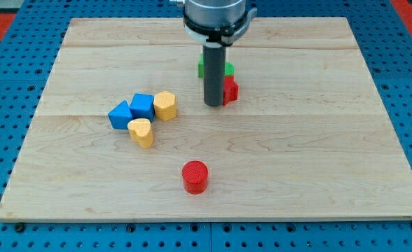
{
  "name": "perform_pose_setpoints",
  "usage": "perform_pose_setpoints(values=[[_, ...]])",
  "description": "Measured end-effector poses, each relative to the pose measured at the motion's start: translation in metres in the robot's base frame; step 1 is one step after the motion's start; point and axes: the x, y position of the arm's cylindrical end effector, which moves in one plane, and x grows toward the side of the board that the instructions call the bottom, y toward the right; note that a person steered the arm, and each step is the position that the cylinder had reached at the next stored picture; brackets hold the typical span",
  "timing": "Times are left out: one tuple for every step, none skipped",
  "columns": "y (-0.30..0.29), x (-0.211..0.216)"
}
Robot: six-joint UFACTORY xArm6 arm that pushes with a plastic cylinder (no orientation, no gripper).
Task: Move the red circle parallel to the right of the yellow heart
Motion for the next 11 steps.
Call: perform_pose_setpoints(values=[[0.011,-0.001],[0.025,0.055],[0.078,0.131],[0.010,0.203],[-0.068,0.203],[-0.035,0.165],[-0.031,0.132],[-0.006,0.151],[0.011,0.182],[0.034,0.153],[-0.003,0.118]])
